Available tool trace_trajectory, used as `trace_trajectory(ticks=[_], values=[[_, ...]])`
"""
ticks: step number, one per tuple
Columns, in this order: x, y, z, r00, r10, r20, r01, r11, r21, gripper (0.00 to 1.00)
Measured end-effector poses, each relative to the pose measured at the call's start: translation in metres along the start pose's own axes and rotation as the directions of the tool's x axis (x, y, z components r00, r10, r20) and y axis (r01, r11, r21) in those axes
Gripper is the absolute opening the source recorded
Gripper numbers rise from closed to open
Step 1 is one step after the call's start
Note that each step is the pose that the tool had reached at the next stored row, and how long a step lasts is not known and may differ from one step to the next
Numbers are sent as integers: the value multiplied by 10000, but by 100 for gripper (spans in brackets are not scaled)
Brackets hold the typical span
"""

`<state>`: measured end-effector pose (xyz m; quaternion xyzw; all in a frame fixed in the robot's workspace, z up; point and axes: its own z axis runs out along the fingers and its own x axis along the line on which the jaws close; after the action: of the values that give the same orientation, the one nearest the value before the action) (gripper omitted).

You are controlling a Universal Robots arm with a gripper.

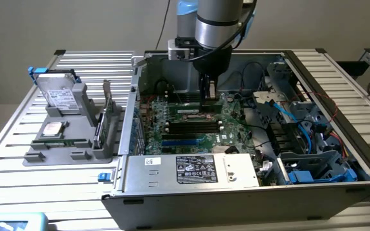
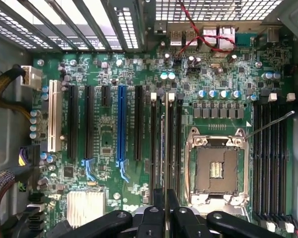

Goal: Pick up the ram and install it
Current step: 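Insert the ram into the slot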

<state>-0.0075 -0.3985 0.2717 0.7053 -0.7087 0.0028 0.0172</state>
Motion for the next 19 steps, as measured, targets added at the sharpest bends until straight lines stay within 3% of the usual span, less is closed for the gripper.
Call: trace_trajectory(ticks=[5, 10, 19], values=[[-2, -2, 73, 10000, 4, -62, -4, 10000, 1, 14], [-3, -3, 117, 9997, 9, -252, -9, 10000, 2, 14], [-5, -4, 160, 9997, 10, -235, -10, 10000, 3, 14]])
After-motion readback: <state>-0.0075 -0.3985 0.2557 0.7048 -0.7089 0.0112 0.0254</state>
